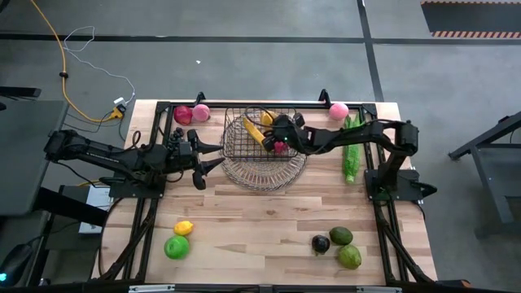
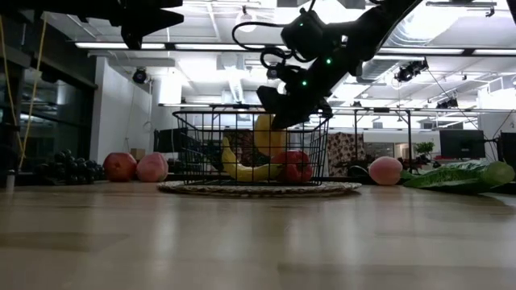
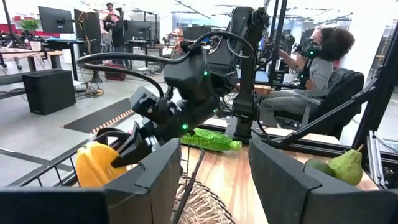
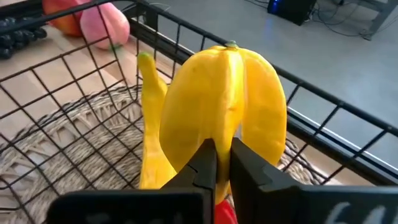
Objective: Build produce basket
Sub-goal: Put the star fruit into the wire basket
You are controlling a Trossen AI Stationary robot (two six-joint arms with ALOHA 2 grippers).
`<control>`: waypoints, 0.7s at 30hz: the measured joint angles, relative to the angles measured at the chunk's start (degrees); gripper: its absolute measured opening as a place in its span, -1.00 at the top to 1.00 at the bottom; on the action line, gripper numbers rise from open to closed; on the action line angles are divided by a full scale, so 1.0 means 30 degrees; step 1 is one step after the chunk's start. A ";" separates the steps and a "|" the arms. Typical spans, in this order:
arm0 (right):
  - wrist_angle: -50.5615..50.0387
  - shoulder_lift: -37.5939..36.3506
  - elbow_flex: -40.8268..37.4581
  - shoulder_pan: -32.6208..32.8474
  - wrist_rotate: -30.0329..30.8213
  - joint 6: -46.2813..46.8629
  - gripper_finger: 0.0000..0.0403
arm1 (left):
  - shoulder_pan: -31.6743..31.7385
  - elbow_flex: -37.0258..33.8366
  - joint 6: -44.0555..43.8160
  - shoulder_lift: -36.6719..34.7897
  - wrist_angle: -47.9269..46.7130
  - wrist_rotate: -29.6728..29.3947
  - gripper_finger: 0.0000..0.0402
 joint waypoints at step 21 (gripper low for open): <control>-0.0161 -0.0088 0.0007 0.0088 0.0420 -0.1030 0.27 | 0.0000 0.0000 -0.0007 0.0001 -0.0003 0.0000 0.11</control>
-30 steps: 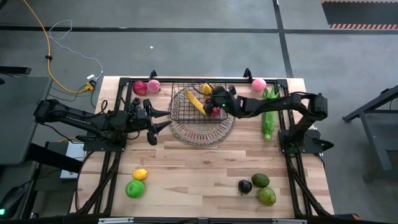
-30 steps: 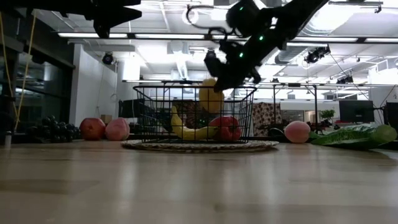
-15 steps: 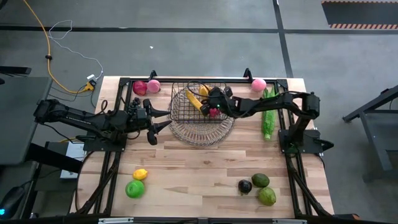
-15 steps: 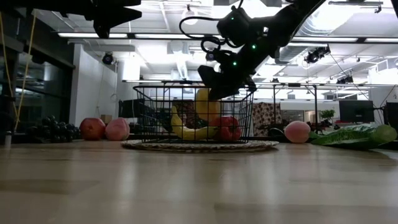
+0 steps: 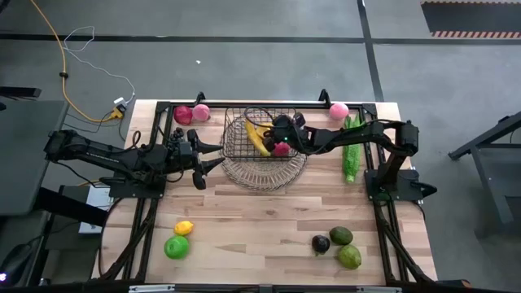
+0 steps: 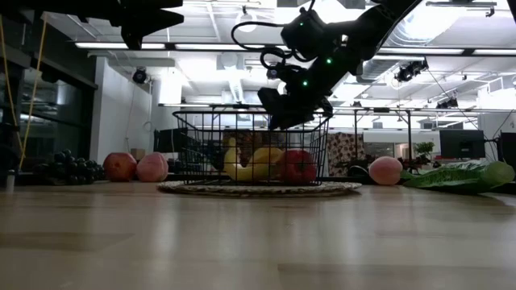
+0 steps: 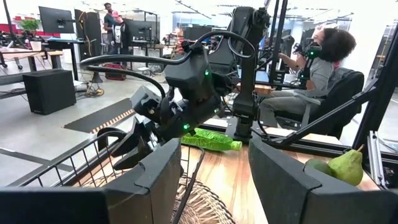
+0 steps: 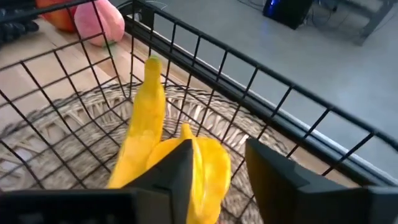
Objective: Build produce basket
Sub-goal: Put the star fruit into the wire basket, then put the lemon into the wire basket
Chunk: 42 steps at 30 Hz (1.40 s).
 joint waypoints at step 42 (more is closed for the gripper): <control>0.9600 -1.2458 -1.0404 0.4101 -0.8760 -0.4614 0.08 | -0.0007 -0.0007 0.0517 -0.0001 0.0127 0.0007 0.11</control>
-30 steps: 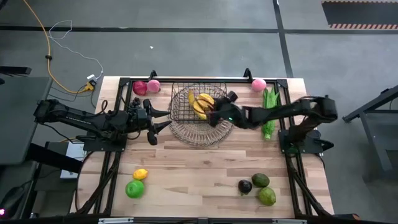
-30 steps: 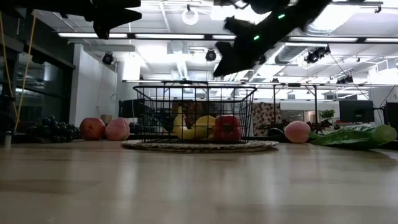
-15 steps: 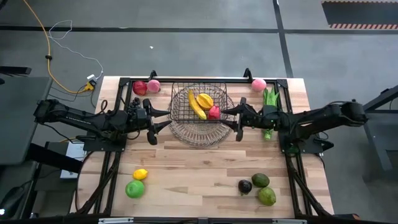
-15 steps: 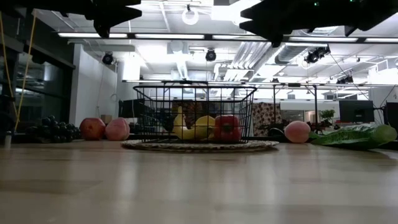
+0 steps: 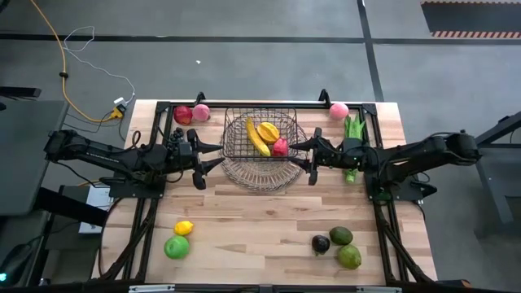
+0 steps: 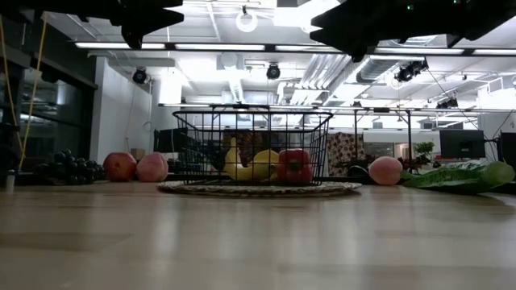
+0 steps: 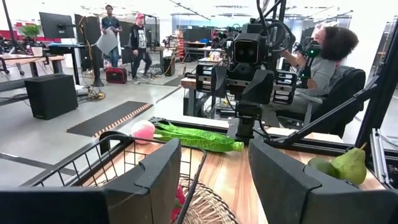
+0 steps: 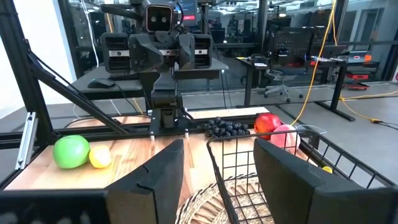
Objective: Build produce basket
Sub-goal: Put the lemon into the wire basket
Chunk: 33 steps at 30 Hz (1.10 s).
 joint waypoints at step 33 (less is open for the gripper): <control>-0.0015 0.0007 0.0029 0.0000 -0.0007 0.0007 0.08 | -0.0007 0.0000 -0.0015 0.0876 0.0412 0.1748 0.08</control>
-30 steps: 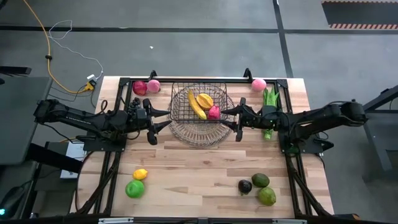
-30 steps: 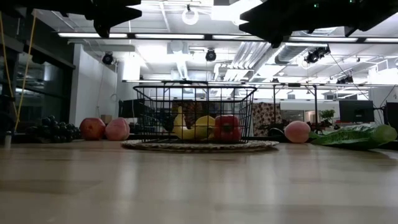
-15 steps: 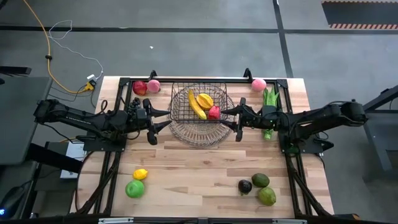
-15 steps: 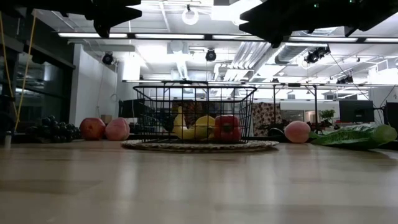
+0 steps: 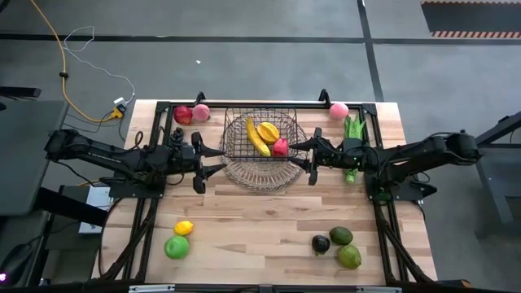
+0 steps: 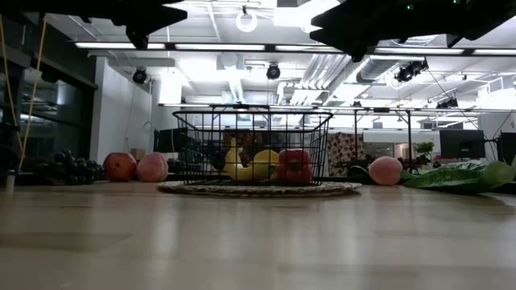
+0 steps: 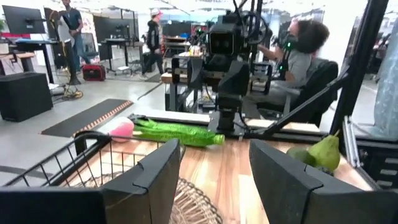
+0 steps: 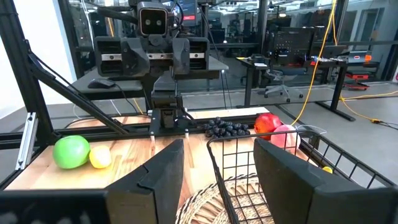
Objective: Build produce basket
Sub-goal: Put the lemon into the wire basket
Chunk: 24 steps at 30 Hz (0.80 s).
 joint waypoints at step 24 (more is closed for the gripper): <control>-0.0423 0.0007 0.0000 -0.0011 0.0000 0.0007 0.08 | 0.0000 0.0179 -0.1284 0.1893 0.0669 0.0206 -0.81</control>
